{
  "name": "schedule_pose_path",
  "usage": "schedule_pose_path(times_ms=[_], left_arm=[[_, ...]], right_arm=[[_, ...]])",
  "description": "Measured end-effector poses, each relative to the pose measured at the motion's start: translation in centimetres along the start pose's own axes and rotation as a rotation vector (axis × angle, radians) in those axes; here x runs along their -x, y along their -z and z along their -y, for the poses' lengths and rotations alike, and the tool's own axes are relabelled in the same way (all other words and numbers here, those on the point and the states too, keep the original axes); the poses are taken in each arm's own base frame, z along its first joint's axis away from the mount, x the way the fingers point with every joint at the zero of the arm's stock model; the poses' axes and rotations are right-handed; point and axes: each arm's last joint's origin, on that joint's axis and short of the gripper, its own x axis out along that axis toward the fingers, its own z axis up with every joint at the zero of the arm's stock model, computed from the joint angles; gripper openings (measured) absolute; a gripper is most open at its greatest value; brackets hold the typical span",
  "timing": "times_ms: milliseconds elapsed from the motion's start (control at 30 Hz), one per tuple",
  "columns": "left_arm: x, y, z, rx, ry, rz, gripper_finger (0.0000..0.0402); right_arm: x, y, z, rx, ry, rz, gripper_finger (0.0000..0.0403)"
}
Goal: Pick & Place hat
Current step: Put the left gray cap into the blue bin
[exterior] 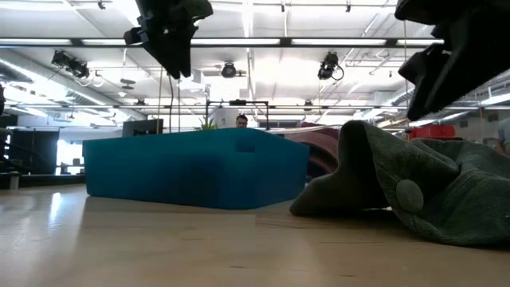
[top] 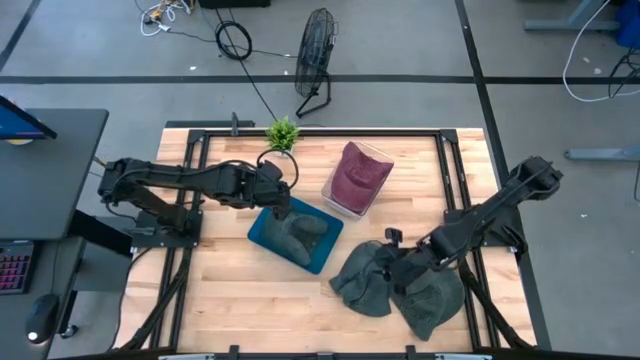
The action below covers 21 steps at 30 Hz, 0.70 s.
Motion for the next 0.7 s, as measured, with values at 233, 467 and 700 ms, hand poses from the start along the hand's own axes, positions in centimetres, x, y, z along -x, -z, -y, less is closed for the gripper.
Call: schedule_pose_path(times_ms=[233,467,700], left_arm=[[0.0,0.0,0.0,0.001,0.0,0.001,0.0138],[0.0,-0.1,0.0,-0.008,0.002,0.003,0.0138],[0.0,-0.1,0.0,-0.035,0.002,0.003,0.0138]], right_arm=[[-2.8,0.9,-1.3,0.037,0.06,-0.003,0.0157],[-3.5,1.7,-1.0,0.072,0.143,-0.048,0.0157],[-4.2,2.6,-0.7,0.107,0.212,-0.129,0.014]])
